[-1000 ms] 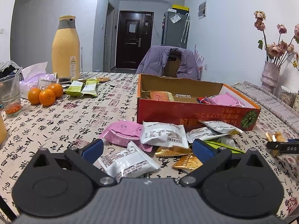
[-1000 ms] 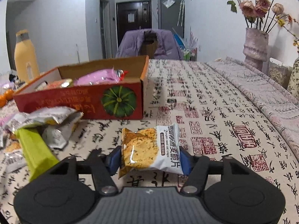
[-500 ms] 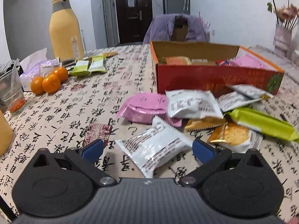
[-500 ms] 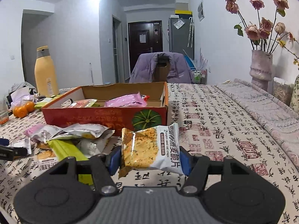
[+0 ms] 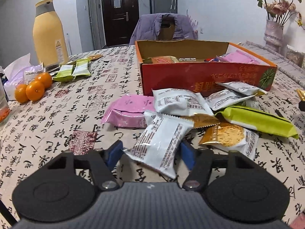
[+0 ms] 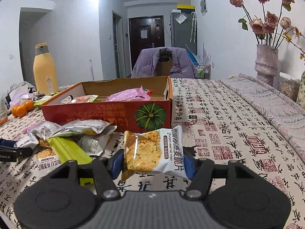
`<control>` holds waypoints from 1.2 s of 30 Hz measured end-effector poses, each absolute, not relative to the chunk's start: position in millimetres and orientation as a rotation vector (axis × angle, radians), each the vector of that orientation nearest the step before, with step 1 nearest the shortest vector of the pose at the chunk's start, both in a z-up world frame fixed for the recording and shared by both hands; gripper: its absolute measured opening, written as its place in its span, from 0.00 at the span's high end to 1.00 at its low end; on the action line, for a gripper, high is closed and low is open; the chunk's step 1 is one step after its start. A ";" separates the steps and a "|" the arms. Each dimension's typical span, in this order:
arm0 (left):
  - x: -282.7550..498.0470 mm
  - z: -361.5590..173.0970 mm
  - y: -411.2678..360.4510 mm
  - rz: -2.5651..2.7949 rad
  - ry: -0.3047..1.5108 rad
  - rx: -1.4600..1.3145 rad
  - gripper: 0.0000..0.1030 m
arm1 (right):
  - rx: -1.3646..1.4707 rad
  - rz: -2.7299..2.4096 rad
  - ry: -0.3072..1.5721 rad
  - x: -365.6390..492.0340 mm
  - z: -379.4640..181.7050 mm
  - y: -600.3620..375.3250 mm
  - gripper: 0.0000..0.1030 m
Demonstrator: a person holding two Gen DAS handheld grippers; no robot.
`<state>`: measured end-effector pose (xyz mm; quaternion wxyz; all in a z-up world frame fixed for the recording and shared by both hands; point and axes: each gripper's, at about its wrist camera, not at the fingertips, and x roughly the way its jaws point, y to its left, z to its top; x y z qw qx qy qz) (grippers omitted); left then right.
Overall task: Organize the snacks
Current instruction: 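Hold the biscuit packet with the right tool while the left tool grasps a white sachet, then carry the biscuit packet and white sachet into the box and open both tools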
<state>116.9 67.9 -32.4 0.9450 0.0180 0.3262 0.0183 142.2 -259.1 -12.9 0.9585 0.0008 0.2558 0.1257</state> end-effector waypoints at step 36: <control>133.5 58.2 33.0 -0.008 0.388 -0.042 0.42 | -0.016 0.343 0.405 179.4 29.1 -216.6 0.40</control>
